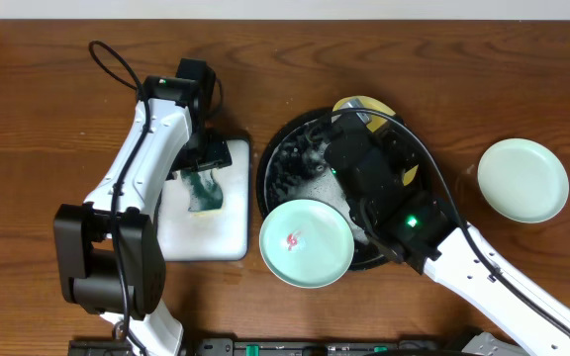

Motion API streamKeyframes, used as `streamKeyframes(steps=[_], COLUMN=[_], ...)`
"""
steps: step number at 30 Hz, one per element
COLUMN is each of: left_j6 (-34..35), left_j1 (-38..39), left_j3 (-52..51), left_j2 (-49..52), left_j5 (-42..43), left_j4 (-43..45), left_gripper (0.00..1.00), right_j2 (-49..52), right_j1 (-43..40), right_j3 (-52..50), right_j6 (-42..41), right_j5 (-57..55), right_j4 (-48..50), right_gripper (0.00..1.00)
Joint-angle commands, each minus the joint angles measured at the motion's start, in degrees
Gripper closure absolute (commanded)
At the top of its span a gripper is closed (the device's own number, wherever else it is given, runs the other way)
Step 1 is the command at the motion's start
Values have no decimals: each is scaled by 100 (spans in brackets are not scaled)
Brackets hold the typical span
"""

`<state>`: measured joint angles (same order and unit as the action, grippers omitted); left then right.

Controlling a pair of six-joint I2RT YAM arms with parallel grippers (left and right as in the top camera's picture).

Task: Clean dirty plates on tray and stack at the side
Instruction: 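Tilt the yellow plate up with the right gripper and lift it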

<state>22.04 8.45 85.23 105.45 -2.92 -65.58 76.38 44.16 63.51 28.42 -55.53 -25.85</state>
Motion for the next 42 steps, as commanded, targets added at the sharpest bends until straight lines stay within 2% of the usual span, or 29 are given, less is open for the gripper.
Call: streamKeyframes(steps=[1,42], left_j6=[-35,-35], left_j1=[-17,-17], left_j3=[0,0], left_j2=[15,15], left_j5=[-7,-7], left_j4=[-13,-13], left_gripper=[16,15], right_j2=[-83,-83], right_j1=[94,90], right_j3=[15,15], right_j6=[-345,-564], right_j5=[-142,-166], right_j4=[31,-52], right_gripper=[99,99])
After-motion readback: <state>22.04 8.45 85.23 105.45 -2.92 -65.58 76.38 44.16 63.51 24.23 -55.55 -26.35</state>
